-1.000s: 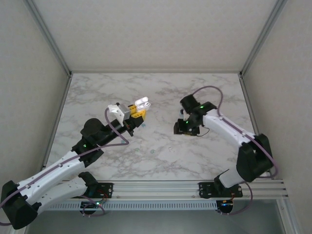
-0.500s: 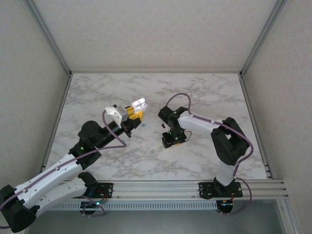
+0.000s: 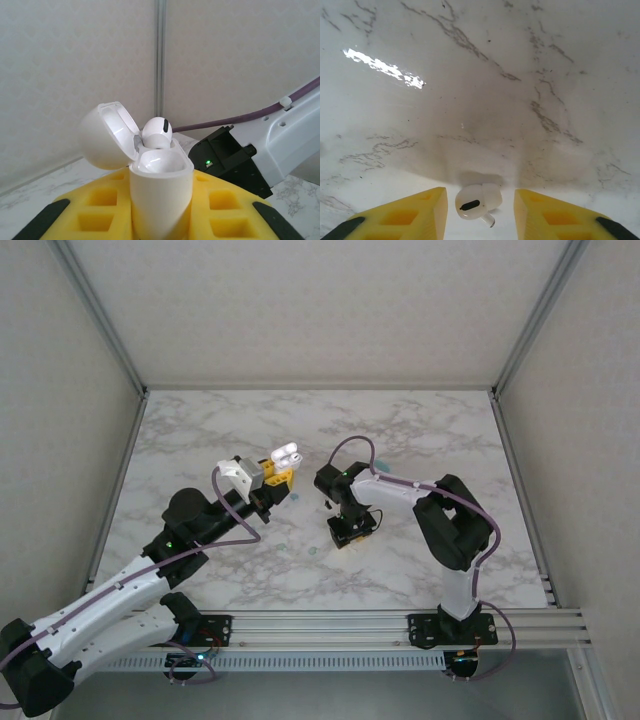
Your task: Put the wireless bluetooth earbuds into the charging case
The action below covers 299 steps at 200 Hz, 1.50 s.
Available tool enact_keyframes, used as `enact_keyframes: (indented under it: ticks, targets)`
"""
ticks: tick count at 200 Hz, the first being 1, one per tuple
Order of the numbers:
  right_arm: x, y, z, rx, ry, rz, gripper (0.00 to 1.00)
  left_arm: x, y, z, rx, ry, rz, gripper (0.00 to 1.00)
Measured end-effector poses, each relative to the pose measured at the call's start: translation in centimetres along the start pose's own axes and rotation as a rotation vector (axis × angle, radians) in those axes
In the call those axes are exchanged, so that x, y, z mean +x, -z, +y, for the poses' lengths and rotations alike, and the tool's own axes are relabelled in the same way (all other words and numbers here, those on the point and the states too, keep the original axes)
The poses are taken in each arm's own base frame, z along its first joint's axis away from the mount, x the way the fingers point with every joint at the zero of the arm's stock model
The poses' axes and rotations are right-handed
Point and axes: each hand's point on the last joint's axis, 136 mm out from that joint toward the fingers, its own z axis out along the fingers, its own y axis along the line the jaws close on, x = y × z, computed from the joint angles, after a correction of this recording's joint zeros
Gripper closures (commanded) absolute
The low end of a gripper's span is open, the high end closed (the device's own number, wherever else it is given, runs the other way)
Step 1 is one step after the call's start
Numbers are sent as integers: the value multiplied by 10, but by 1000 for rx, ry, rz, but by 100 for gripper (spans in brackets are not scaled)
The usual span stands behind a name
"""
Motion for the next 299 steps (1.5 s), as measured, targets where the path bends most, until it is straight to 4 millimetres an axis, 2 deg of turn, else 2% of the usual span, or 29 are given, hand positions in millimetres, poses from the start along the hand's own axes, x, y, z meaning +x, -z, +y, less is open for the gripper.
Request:
enact_keyframes:
  ticks: [74,92,106,126,154,170,185,200,220,243,268,281,299]
  targets:
    - [2,-9,0,16,6,24,65,0,0,0,0,0,1,88]
    - [2,-9,-1,21,5,23,67,1,0,0,0,1,2,88]
    - [2,-9,-2,27,3,21,72,1,0,0,0,1,2,88]
    - [2,-8,-3,34,2,20,73,1,-1,0,0,1,4,88]
    - [0,-5,-4,40,-5,2,75,5,-3,1,0,2,16,88]
    - [-4,7,-5,43,-19,-40,75,10,-5,1,-1,4,29,88]
    - [-8,30,-6,24,-37,-112,75,16,-9,1,-1,7,46,88]
    - [-15,66,-8,-12,-71,-223,75,23,-12,2,-2,9,65,88]
    - [-24,134,-18,-81,-141,-427,75,31,-18,3,-2,12,86,88]
    - [-24,215,-31,-161,-219,-678,74,42,-25,4,-1,22,109,88]
    - [-15,293,-27,-273,-239,-922,74,50,-38,3,11,39,123,89]
    - [-12,323,-21,-343,-240,-1018,74,53,-44,2,21,52,121,89]
    - [-13,350,-12,-439,-245,-1097,73,55,-51,1,34,65,116,89]
